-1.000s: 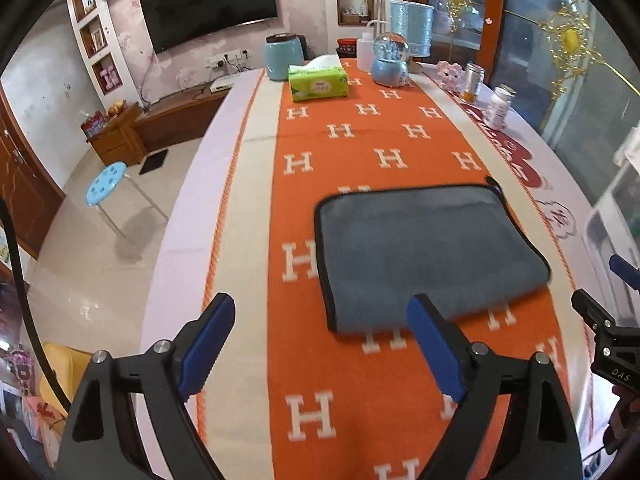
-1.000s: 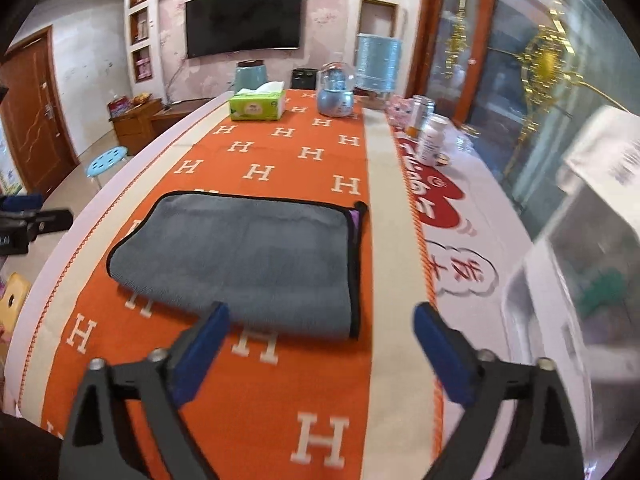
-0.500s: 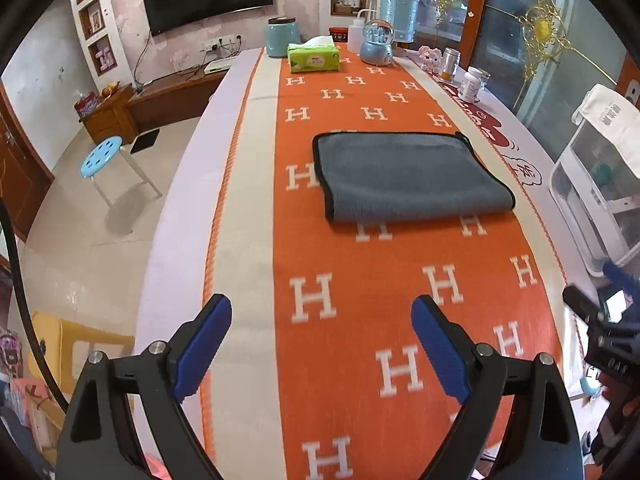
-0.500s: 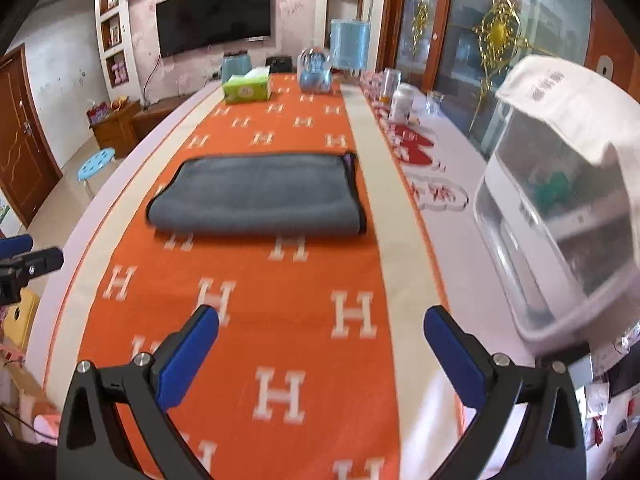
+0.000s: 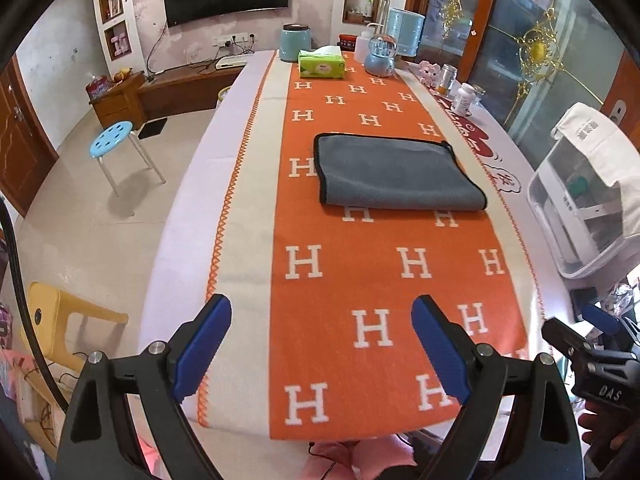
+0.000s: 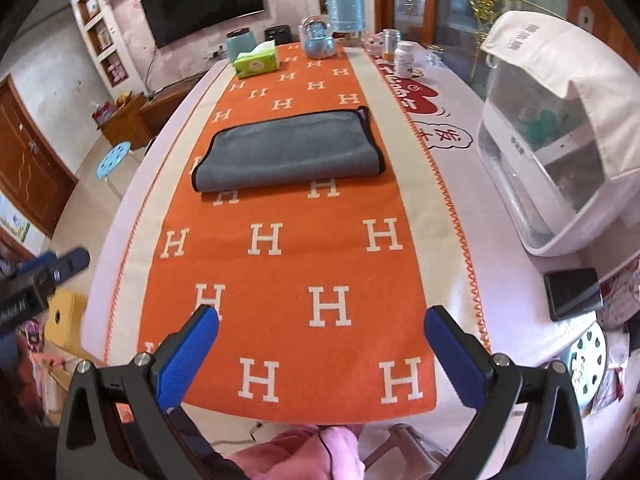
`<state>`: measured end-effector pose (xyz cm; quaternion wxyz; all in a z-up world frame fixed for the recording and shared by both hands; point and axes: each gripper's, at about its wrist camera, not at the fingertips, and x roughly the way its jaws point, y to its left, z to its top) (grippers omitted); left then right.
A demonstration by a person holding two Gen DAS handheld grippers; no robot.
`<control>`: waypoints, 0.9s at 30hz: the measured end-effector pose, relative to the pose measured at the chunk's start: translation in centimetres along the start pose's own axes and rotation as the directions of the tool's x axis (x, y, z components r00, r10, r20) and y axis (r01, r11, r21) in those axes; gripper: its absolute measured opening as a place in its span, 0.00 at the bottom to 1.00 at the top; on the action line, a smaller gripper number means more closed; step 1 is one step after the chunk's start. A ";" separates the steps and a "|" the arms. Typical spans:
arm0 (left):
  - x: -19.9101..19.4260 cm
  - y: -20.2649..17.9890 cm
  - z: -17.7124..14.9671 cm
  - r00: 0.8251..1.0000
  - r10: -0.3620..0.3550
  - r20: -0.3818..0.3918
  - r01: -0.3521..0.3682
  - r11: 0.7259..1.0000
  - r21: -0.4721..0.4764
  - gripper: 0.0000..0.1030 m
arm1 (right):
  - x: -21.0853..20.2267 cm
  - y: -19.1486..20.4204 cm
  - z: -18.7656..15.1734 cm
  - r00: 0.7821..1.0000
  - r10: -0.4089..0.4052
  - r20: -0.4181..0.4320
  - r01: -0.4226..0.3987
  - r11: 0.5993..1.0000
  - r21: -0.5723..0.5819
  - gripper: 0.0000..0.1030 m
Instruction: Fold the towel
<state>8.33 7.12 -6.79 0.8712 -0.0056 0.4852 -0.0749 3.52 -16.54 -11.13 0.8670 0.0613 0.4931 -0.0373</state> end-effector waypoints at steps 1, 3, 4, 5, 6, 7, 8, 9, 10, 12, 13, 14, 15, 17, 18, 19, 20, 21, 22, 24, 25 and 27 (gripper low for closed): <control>-0.3 -0.3 0.0 1.000 -0.009 -0.003 0.009 1.000 0.000 0.88 | -0.5 -0.2 0.2 1.000 0.002 -0.002 -0.002 1.000 0.022 1.00; -1.2 -0.9 0.2 0.999 -0.038 -0.014 0.038 0.999 0.004 0.88 | -1.2 -0.4 0.5 1.000 0.007 -0.001 -0.006 0.999 0.045 1.00; -1.5 -1.2 0.3 0.999 -0.037 -0.015 0.037 0.999 0.002 0.88 | -1.7 -0.4 0.6 1.000 0.008 -0.001 -0.008 0.999 0.046 1.00; -1.9 -1.5 0.3 0.999 -0.034 -0.013 0.034 0.999 -0.004 0.88 | -2.1 -0.4 0.7 1.000 0.012 -0.002 -0.012 0.999 0.044 1.00; -2.4 -1.9 0.4 0.999 -0.038 -0.010 0.038 0.999 -0.013 0.88 | -2.5 -0.5 0.9 1.000 0.018 -0.004 -0.018 0.999 0.042 1.00; -2.9 -2.2 0.5 0.999 -0.042 -0.008 0.042 0.999 -0.020 0.88 | -3.0 -0.5 1.1 0.999 0.032 -0.005 -0.031 0.999 0.041 1.00; -3.3 -2.6 0.5 0.999 -0.043 -0.004 0.043 0.999 -0.022 0.88 | -3.4 -0.6 1.2 0.999 0.043 -0.005 -0.043 0.998 0.039 1.00; -3.8 -3.1 0.5 0.999 -0.043 0.003 0.043 0.999 -0.022 0.88 | -3.7 -0.7 1.3 0.999 0.051 -0.004 -0.051 0.998 0.037 1.00; -4.2 -3.7 0.5 0.999 -0.041 0.010 0.041 0.999 -0.021 0.88 | -4.2 -0.6 1.3 0.998 0.059 -0.002 -0.059 0.998 0.029 1.00; -4.9 -4.6 0.5 0.999 -0.048 0.024 0.049 0.999 -0.018 0.88 | -4.9 -0.5 1.4 0.998 0.070 0.007 -0.070 0.998 0.011 1.00; -5.1 -5.0 0.5 0.998 -0.052 0.033 0.052 0.999 -0.015 0.88 | -5.2 -0.4 1.5 0.997 0.076 0.013 -0.076 0.997 -0.004 1.00; -5.3 -5.4 0.5 0.998 -0.046 0.041 0.046 0.999 -0.011 0.88 | -5.6 -0.3 1.5 0.996 0.082 0.025 -0.082 0.996 -0.021 1.00; -5.6 -5.9 0.4 0.998 -0.035 0.052 0.036 0.999 -0.010 0.88 | -5.9 -0.3 1.5 0.996 0.084 0.034 -0.083 0.996 -0.033 1.00; -6.0 -6.4 0.4 0.997 -0.022 0.068 0.024 0.999 -0.021 0.88 | -6.6 -0.2 1.4 0.994 0.091 0.053 -0.089 0.995 -0.053 1.00; -6.2 -6.4 0.3 0.997 -0.016 0.074 0.018 0.999 -0.027 0.88 | -6.9 -0.3 1.4 0.994 0.095 0.061 -0.091 0.994 -0.060 1.00; -6.3 -6.5 0.3 0.997 -0.008 0.079 0.010 0.999 -0.033 0.88 | -7.1 -0.4 1.3 0.993 0.095 0.068 -0.091 0.994 -0.063 1.00; -6.4 -6.6 0.2 0.996 0.005 0.084 -0.001 0.999 -0.040 0.88 | -7.3 -0.5 1.3 0.993 0.094 0.074 -0.089 0.994 -0.067 1.00; -6.6 -6.8 0.1 0.996 0.023 0.091 -0.018 0.999 -0.046 0.88 | -7.4 -0.6 1.3 0.992 0.093 0.079 -0.088 0.994 -0.069 1.00; -6.7 -6.9 0.0 0.995 0.036 0.096 -0.032 0.998 -0.048 0.88 | -7.4 -0.7 1.3 0.992 0.091 0.083 -0.085 0.994 -0.068 1.00; -6.9 -7.1 -0.1 0.992 0.057 0.110 -0.052 0.997 -0.051 0.88 | -7.5 -1.0 1.1 0.992 0.085 0.092 -0.080 0.995 -0.060 1.00; -6.9 -7.2 -0.2 0.991 0.064 0.116 -0.058 0.997 -0.050 0.88 | -7.4 -1.2 1.1 0.992 0.085 0.096 -0.080 0.995 -0.057 1.00; -7.1 -7.6 -0.2 0.989 0.079 0.127 -0.074 0.996 -0.044 0.88 | -7.3 -1.4 1.1 0.991 0.082 0.104 -0.077 0.996 -0.051 1.00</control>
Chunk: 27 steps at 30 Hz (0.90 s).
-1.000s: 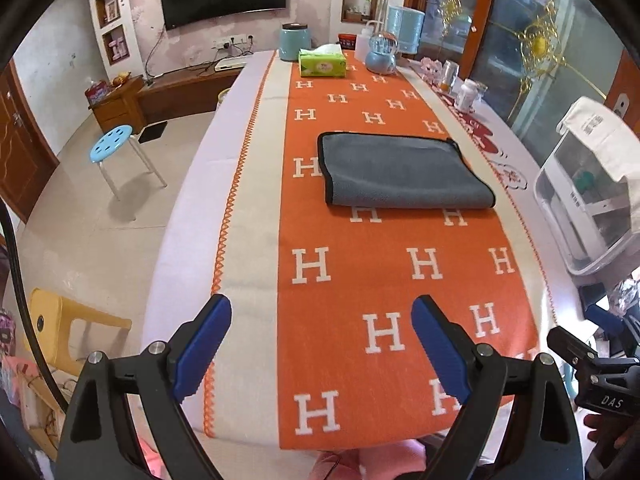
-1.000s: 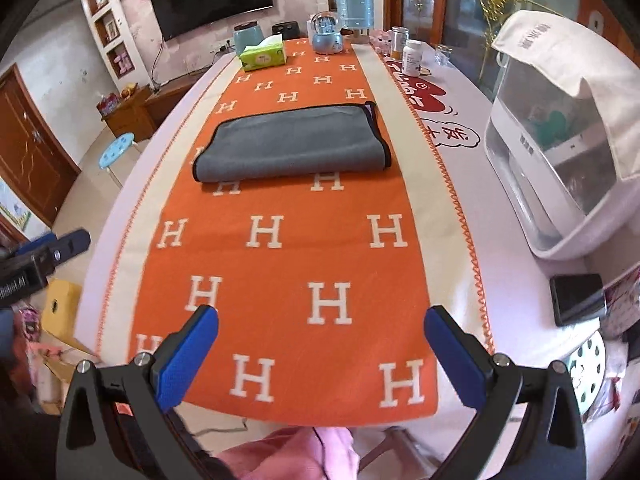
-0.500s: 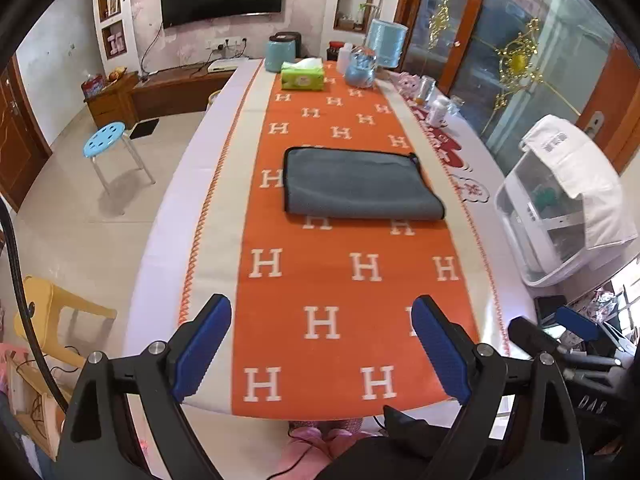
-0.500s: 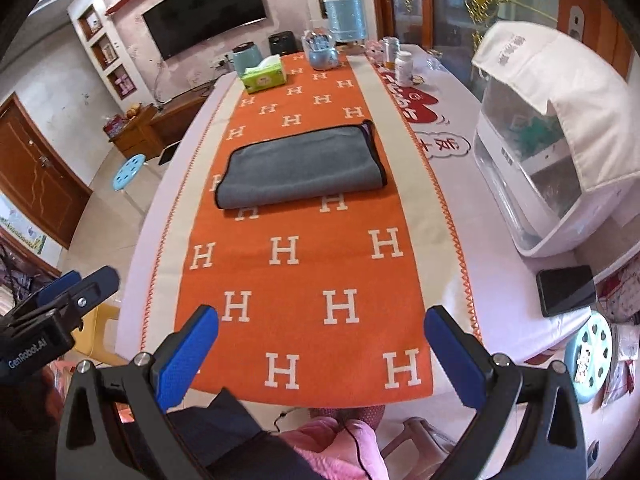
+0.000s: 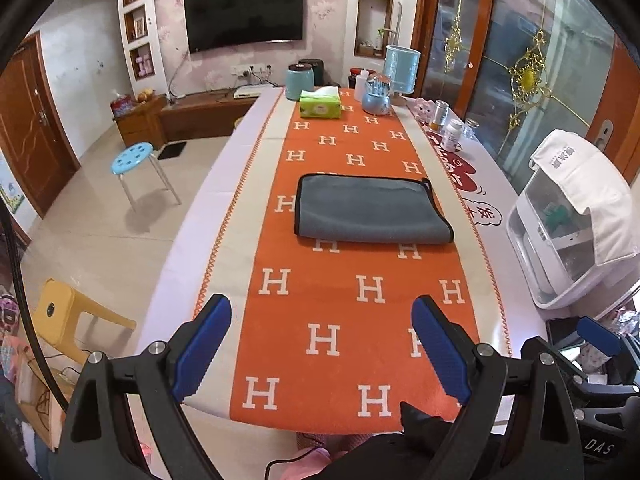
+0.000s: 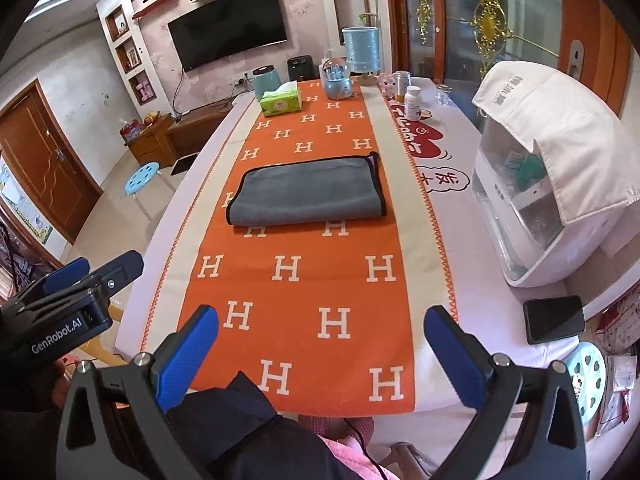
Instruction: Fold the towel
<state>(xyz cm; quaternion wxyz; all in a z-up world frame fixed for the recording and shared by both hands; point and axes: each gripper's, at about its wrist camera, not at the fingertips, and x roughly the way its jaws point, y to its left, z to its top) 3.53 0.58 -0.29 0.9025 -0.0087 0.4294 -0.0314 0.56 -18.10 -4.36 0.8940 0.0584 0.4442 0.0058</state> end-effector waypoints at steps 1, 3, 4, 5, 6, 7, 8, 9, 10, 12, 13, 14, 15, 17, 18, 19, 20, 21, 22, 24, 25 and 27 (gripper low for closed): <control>-0.1 -0.2 0.0 1.000 0.006 0.005 -0.006 1.000 0.005 0.88 | 0.0 -0.1 0.0 1.000 -0.002 0.002 0.002 1.000 0.001 1.00; -0.5 -0.6 0.0 0.999 0.025 0.023 -0.025 0.999 0.020 0.88 | 0.0 -0.2 0.1 1.000 -0.004 0.011 0.004 1.000 0.002 1.00; -0.7 -0.8 0.1 0.999 0.034 0.036 -0.035 0.999 0.026 0.88 | -0.1 -0.3 0.2 1.000 -0.004 0.015 0.004 1.000 0.003 1.00; -0.9 -1.0 0.1 0.998 0.039 0.045 -0.040 0.999 0.030 0.88 | -0.1 -0.4 0.2 1.000 -0.004 0.018 0.004 1.000 0.003 1.00; -1.1 -1.2 0.1 0.998 0.038 0.058 -0.040 0.999 0.036 0.91 | -0.1 -0.4 0.2 1.000 -0.004 0.019 0.004 1.000 0.001 1.00; -1.3 -1.3 0.2 0.997 0.035 0.068 -0.038 0.998 0.041 0.98 | -0.1 -0.4 0.3 1.000 -0.002 0.020 0.002 1.000 -0.002 1.00; -1.5 -1.5 0.2 0.996 0.032 0.080 -0.036 0.998 0.046 1.00 | 0.0 -0.3 0.2 1.000 0.000 0.021 0.000 1.000 -0.005 1.00; -1.7 -1.5 0.2 0.996 0.032 0.086 -0.036 0.998 0.048 0.99 | 0.0 -0.2 0.3 1.000 0.002 0.025 -0.001 1.000 -0.009 1.00; -1.8 -1.5 0.2 0.995 0.033 0.091 -0.038 0.998 0.049 0.99 | -0.1 -0.2 0.3 1.000 0.003 0.029 -0.003 1.000 -0.011 1.00; -2.1 -1.4 0.2 0.995 0.035 0.098 -0.040 0.998 0.050 0.99 | -0.2 -0.1 0.3 0.999 0.011 0.037 -0.011 1.000 -0.015 1.00; -2.1 -1.3 0.2 0.994 0.039 0.100 -0.044 0.998 0.050 0.99 | -0.1 0.0 0.3 0.999 0.014 0.038 -0.013 1.000 -0.017 1.00; -2.2 -1.3 0.2 0.994 0.043 0.101 -0.048 0.998 0.049 0.99 | -0.1 0.1 0.2 0.999 0.015 0.038 -0.015 1.000 -0.019 1.00; -2.2 -1.2 0.1 0.994 0.046 0.101 -0.052 0.997 0.049 0.99 | -0.1 0.2 0.2 0.999 0.018 0.040 -0.017 1.000 -0.021 1.00; -2.3 -1.1 0.2 0.993 0.050 0.103 -0.055 0.997 0.049 0.99 | -0.2 0.4 0.2 0.999 0.017 0.044 -0.015 1.000 -0.027 1.00; -2.3 -1.1 0.2 0.993 0.052 0.105 -0.057 0.997 0.048 0.99 | -0.2 0.6 0.2 0.999 0.017 0.045 -0.016 0.999 -0.030 1.00; -2.4 -1.0 0.2 0.993 0.053 0.106 -0.058 0.997 0.047 0.99 | -0.2 0.7 0.2 0.999 0.017 0.045 -0.016 0.999 -0.034 1.00; -2.4 -1.0 0.1 0.993 0.054 0.107 -0.059 0.997 0.046 0.99 | -0.2 0.8 0.2 0.999 0.017 0.043 -0.015 0.999 -0.037 1.00; -2.4 -0.9 0.1 0.993 0.054 0.106 -0.059 0.997 0.044 0.99 | -0.2 0.9 0.1 0.999 0.016 0.041 -0.014 0.999 -0.038 1.00; -2.3 -0.8 0.0 0.993 0.054 0.104 -0.058 0.997 0.043 0.99 | -0.2 0.9 0.0 0.999 0.015 0.038 -0.014 0.999 -0.039 1.00; -2.2 -0.8 -0.1 0.993 0.054 0.103 -0.058 0.997 0.043 0.99 | -0.1 0.9 0.0 0.999 0.012 0.035 -0.011 0.999 -0.037 1.00; -2.1 -0.8 -0.1 0.993 0.053 0.102 -0.057 0.997 0.044 0.99 | -0.1 0.9 0.0 0.999 0.009 0.033 -0.008 0.999 -0.036 1.00; -2.1 -0.9 -0.2 0.994 0.049 0.097 -0.054 0.997 0.049 0.99 | -0.1 0.9 -0.1 1.000 0.006 0.028 -0.005 0.999 -0.035 1.00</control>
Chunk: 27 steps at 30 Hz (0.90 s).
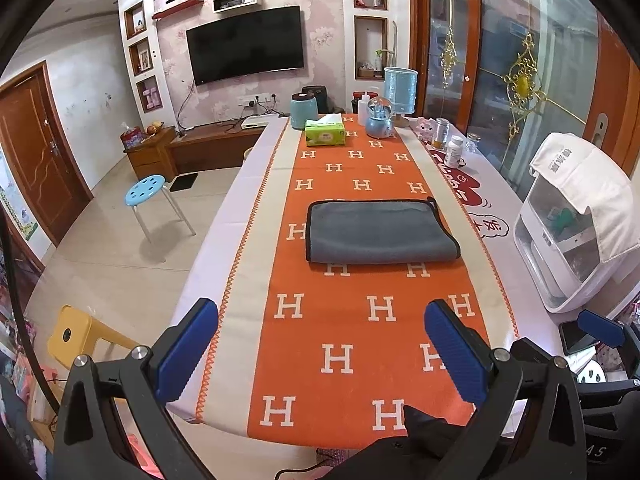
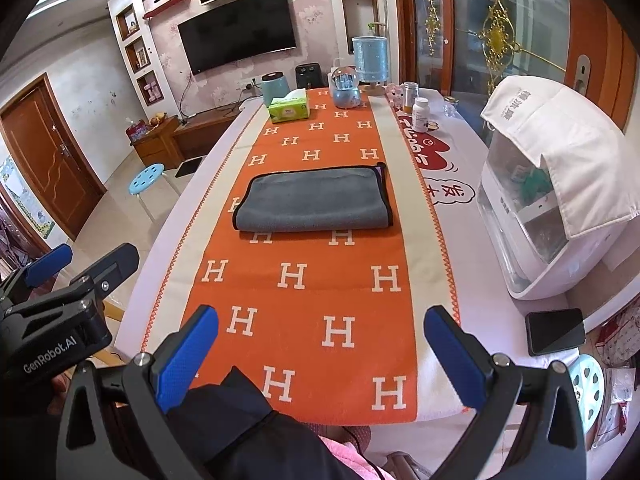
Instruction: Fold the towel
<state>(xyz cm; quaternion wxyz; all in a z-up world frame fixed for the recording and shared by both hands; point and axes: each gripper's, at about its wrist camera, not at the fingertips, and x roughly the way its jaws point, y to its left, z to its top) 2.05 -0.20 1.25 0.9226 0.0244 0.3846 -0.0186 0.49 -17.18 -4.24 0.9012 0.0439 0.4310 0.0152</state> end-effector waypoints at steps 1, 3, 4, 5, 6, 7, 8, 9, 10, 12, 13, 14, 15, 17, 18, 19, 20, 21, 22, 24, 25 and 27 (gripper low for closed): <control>0.0 0.0 0.0 1.000 -0.001 -0.002 0.001 1.000 0.001 0.99 | 0.0 0.0 0.0 1.000 -0.003 -0.003 0.003 1.000 0.001 1.00; 0.2 -0.1 0.0 1.000 -0.004 -0.005 0.004 1.000 0.003 0.99 | 0.1 -0.1 0.0 1.000 -0.006 -0.005 0.006 1.000 0.005 1.00; 0.2 -0.1 -0.1 1.000 -0.005 -0.006 0.005 1.000 0.004 0.99 | 0.1 -0.1 0.0 1.000 -0.008 -0.006 0.008 1.000 0.006 1.00; 0.3 -0.1 -0.1 1.000 -0.005 -0.008 0.005 1.000 0.005 0.99 | 0.1 -0.2 -0.1 1.000 -0.009 -0.008 0.009 1.000 0.008 1.00; 0.3 -0.2 -0.1 1.000 -0.005 -0.010 0.005 1.000 0.005 0.99 | 0.1 -0.2 -0.1 1.000 -0.010 -0.009 0.010 1.000 0.010 1.00; 0.3 -0.2 -0.1 1.000 -0.004 -0.010 0.004 1.000 0.006 0.99 | 0.2 -0.2 -0.1 1.000 -0.010 -0.011 0.010 1.000 0.010 1.00; 0.3 -0.2 -0.1 1.000 -0.003 -0.008 0.003 1.000 0.007 0.99 | 0.2 -0.2 -0.1 1.000 -0.010 -0.012 0.010 1.000 0.011 1.00; 0.3 -0.2 -0.1 1.000 -0.005 -0.008 0.005 1.000 0.007 0.99 | 0.2 -0.2 -0.1 1.000 -0.010 -0.012 0.010 1.000 0.012 1.00; 0.3 -0.2 -0.1 1.000 -0.005 -0.009 0.005 1.000 0.006 0.99 | 0.2 -0.2 -0.1 1.000 -0.010 -0.010 0.010 1.000 0.012 1.00; 0.3 -0.2 -0.1 1.000 -0.004 -0.008 0.004 1.000 0.005 0.99 | 0.2 -0.2 -0.1 1.000 -0.009 -0.011 0.009 1.000 0.011 1.00; 0.4 -0.2 -0.1 1.000 -0.002 -0.007 0.002 1.000 0.005 0.99 | 0.2 -0.2 -0.1 1.000 -0.009 -0.010 0.010 1.000 0.010 1.00; 0.3 -0.2 -0.1 1.000 -0.004 -0.009 0.004 1.000 0.005 0.99 | 0.2 -0.2 -0.1 1.000 -0.009 -0.011 0.009 1.000 0.010 1.00; 0.3 -0.2 -0.1 1.000 -0.004 -0.009 0.004 1.000 0.005 0.99 | 0.2 -0.2 -0.1 1.000 -0.009 -0.011 0.009 1.000 0.010 1.00; 0.4 -0.2 -0.1 1.000 -0.005 -0.009 0.005 1.000 0.004 0.99 | 0.2 -0.2 -0.1 1.000 -0.009 -0.010 0.009 1.000 0.010 1.00; 0.3 -0.2 -0.1 1.000 -0.004 -0.009 0.005 1.000 0.005 0.99 | 0.2 -0.2 -0.1 1.000 -0.010 -0.011 0.010 1.000 0.010 1.00; 0.3 -0.2 -0.1 1.000 -0.005 -0.010 0.005 1.000 0.005 0.99 | 0.2 -0.2 -0.1 1.000 -0.009 -0.011 0.009 1.000 0.010 1.00; 0.3 -0.2 -0.1 1.000 -0.004 -0.010 0.004 1.000 0.005 0.99 | 0.2 -0.2 -0.1 1.000 -0.009 -0.011 0.009 1.000 0.010 1.00; 0.3 -0.2 -0.1 1.000 -0.005 -0.010 0.005 1.000 0.005 0.99 | 0.2 -0.2 -0.1 1.000 -0.009 -0.011 0.009 1.000 0.010 1.00; 0.3 -0.2 -0.1 1.000 -0.004 -0.010 0.004 1.000 0.005 0.99 | 0.2 -0.3 -0.1 1.000 -0.009 -0.012 0.009 1.000 0.010 1.00; 0.4 -0.2 -0.1 1.000 -0.005 -0.011 0.005 1.000 0.006 0.99 | 0.2 -0.3 -0.1 1.000 -0.009 -0.012 0.009 1.000 0.010 1.00; 0.3 -0.2 -0.1 1.000 -0.003 -0.010 0.003 1.000 0.007 0.99 | 0.3 -0.3 -0.1 1.000 -0.009 -0.013 0.009 1.000 0.011 1.00; 0.4 -0.2 -0.1 1.000 0.000 -0.009 0.000 1.000 0.009 0.99 | 0.3 -0.3 -0.1 1.000 -0.009 -0.015 0.009 1.000 0.012 1.00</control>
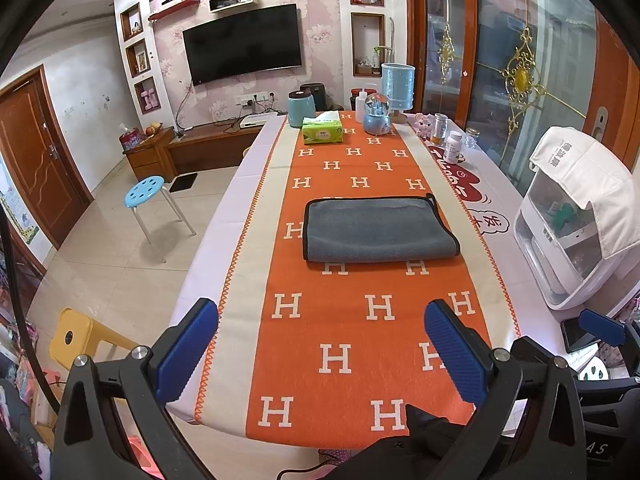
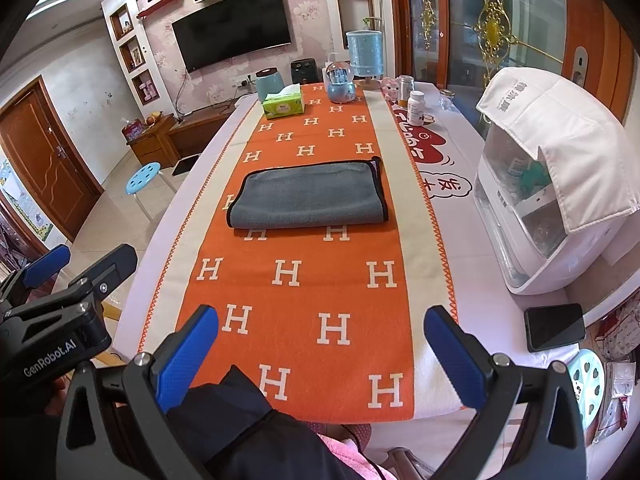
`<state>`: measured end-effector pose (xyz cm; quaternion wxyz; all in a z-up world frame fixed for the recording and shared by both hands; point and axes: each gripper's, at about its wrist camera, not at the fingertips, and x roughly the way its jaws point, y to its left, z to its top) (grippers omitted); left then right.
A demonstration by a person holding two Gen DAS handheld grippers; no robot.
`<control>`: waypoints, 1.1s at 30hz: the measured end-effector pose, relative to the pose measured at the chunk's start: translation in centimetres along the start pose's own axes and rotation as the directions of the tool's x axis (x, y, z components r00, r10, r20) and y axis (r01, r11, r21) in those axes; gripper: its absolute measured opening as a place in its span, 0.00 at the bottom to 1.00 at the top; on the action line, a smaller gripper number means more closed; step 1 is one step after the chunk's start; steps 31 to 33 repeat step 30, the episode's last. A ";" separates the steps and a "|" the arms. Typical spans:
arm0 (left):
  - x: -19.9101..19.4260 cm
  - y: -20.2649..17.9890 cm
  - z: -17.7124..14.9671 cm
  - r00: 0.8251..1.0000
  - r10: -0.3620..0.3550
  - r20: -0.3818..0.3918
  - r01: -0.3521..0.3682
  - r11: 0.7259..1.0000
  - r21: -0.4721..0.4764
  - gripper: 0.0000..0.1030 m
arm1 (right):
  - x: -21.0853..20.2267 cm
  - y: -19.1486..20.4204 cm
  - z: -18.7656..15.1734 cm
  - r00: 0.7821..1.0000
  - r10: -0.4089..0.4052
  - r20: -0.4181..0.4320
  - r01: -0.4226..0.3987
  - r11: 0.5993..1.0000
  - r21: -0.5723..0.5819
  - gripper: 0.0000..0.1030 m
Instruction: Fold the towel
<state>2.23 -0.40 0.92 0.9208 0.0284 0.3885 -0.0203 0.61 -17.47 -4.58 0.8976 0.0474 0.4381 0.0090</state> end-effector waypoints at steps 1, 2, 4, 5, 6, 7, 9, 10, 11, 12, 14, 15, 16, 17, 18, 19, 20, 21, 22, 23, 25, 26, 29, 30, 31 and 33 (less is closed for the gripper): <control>0.0 0.1 0.0 1.000 0.001 -0.001 -0.001 1.000 0.000 0.99 | 0.0 0.0 0.0 1.000 0.000 -0.001 0.000 1.000 0.000 1.00; 0.0 0.1 0.0 1.000 0.000 -0.001 0.000 1.000 0.000 0.99 | 0.2 -0.1 0.0 1.000 0.001 -0.003 -0.001 1.000 0.001 1.00; 0.0 0.1 0.0 1.000 0.000 -0.004 0.000 1.000 -0.001 0.99 | 0.3 -0.1 0.0 1.000 0.000 -0.006 0.000 1.000 0.001 1.00; 0.0 0.0 0.0 1.000 0.000 -0.003 0.000 1.000 -0.001 0.99 | 0.3 -0.2 0.0 1.000 0.001 -0.007 -0.001 1.000 0.002 1.00; 0.1 0.0 0.1 1.000 -0.001 -0.004 0.001 1.000 -0.001 0.99 | 0.3 -0.2 0.0 1.000 0.001 -0.007 -0.001 1.000 0.002 1.00; 0.1 0.0 0.0 1.000 -0.001 -0.006 0.001 1.000 -0.001 0.99 | 0.4 -0.2 0.0 1.000 0.001 -0.008 -0.001 1.000 0.002 1.00; 0.2 0.0 0.0 1.000 0.000 -0.006 0.000 1.000 -0.002 0.99 | 0.4 -0.3 0.0 1.000 0.001 -0.009 -0.001 1.000 0.002 1.00; 0.2 0.0 0.0 1.000 0.000 -0.005 0.000 1.000 -0.001 0.99 | 0.4 -0.3 0.0 1.000 0.001 -0.009 -0.001 1.000 0.002 1.00; 0.2 0.0 0.0 1.000 -0.001 -0.006 0.001 1.000 -0.001 0.99 | 0.4 -0.3 0.0 1.000 0.001 -0.009 -0.001 1.000 0.002 1.00; 0.2 0.0 0.0 1.000 -0.002 -0.006 0.002 1.000 -0.001 0.99 | 0.4 -0.3 0.0 1.000 0.001 -0.008 -0.001 1.000 0.003 1.00; 0.2 0.0 0.0 1.000 0.000 -0.005 0.000 1.000 -0.001 0.99 | 0.4 -0.3 0.0 1.000 0.001 -0.009 -0.001 1.000 0.002 1.00; 0.2 0.0 0.0 1.000 -0.001 -0.006 0.001 1.000 -0.001 0.99 | 0.4 -0.3 0.0 1.000 0.001 -0.009 -0.001 1.000 0.003 1.00; 0.2 -0.1 0.0 1.000 0.000 -0.006 0.000 1.000 -0.001 0.99 | 0.5 -0.3 0.0 1.000 0.001 -0.009 -0.001 1.000 0.003 1.00; 0.3 0.0 0.0 1.000 0.000 -0.006 0.000 1.000 0.000 0.99 | 0.4 -0.3 0.1 1.000 0.001 -0.009 -0.001 1.000 0.003 1.00; 0.2 -0.1 0.0 1.000 0.000 -0.007 0.000 1.000 -0.001 0.99 | 0.4 -0.3 0.0 1.000 0.001 -0.009 -0.001 1.000 0.003 1.00; 0.2 -0.1 0.0 1.000 -0.001 -0.007 0.001 1.000 -0.001 0.99 | 0.4 -0.4 0.1 1.000 0.001 -0.009 -0.001 1.000 0.003 1.00; 0.2 -0.1 0.0 1.000 0.000 -0.007 0.000 1.000 0.000 0.99 | 0.4 -0.4 0.1 1.000 0.001 -0.009 -0.001 1.000 0.003 1.00; 0.2 -0.1 0.0 1.000 0.001 -0.007 -0.001 1.000 0.000 0.99 | 0.4 -0.4 0.1 1.000 0.001 -0.010 -0.001 1.000 0.003 1.00; 0.2 -0.1 0.0 1.000 0.001 -0.007 -0.001 1.000 0.000 0.99 | 0.5 -0.3 0.1 1.000 0.001 -0.011 -0.001 1.000 0.004 1.00; 0.3 0.0 0.0 1.000 0.000 -0.008 0.000 1.000 0.000 0.99 | 0.4 -0.4 0.1 1.000 0.001 -0.011 -0.001 1.000 0.005 1.00; 0.2 -0.1 0.0 1.000 0.001 -0.007 -0.001 1.000 0.000 0.99 | 0.5 -0.5 0.0 1.000 0.001 -0.012 -0.001 1.000 0.005 1.00; 0.2 -0.1 0.0 1.000 0.001 -0.008 -0.001 1.000 0.000 0.99 | 0.6 -0.6 0.0 1.000 0.000 -0.013 0.000 1.000 0.006 1.00; 0.3 -0.2 0.0 1.000 0.001 -0.010 -0.001 1.000 0.000 0.99 | 0.7 -0.7 0.1 1.000 0.000 -0.017 0.000 1.000 0.008 1.00; 0.5 -0.3 -0.1 1.000 0.001 -0.012 -0.001 1.000 0.000 0.99 | 0.8 -0.7 0.1 1.000 0.000 -0.019 0.000 1.000 0.009 1.00; 0.5 -0.3 -0.1 1.000 0.001 -0.012 -0.001 1.000 0.000 0.99 | 0.8 -0.7 0.1 1.000 0.000 -0.019 0.000 1.000 0.009 1.00; 0.5 -0.3 -0.1 1.000 0.001 -0.012 -0.001 1.000 0.000 0.99 | 0.8 -0.7 0.1 1.000 0.000 -0.019 0.000 1.000 0.009 1.00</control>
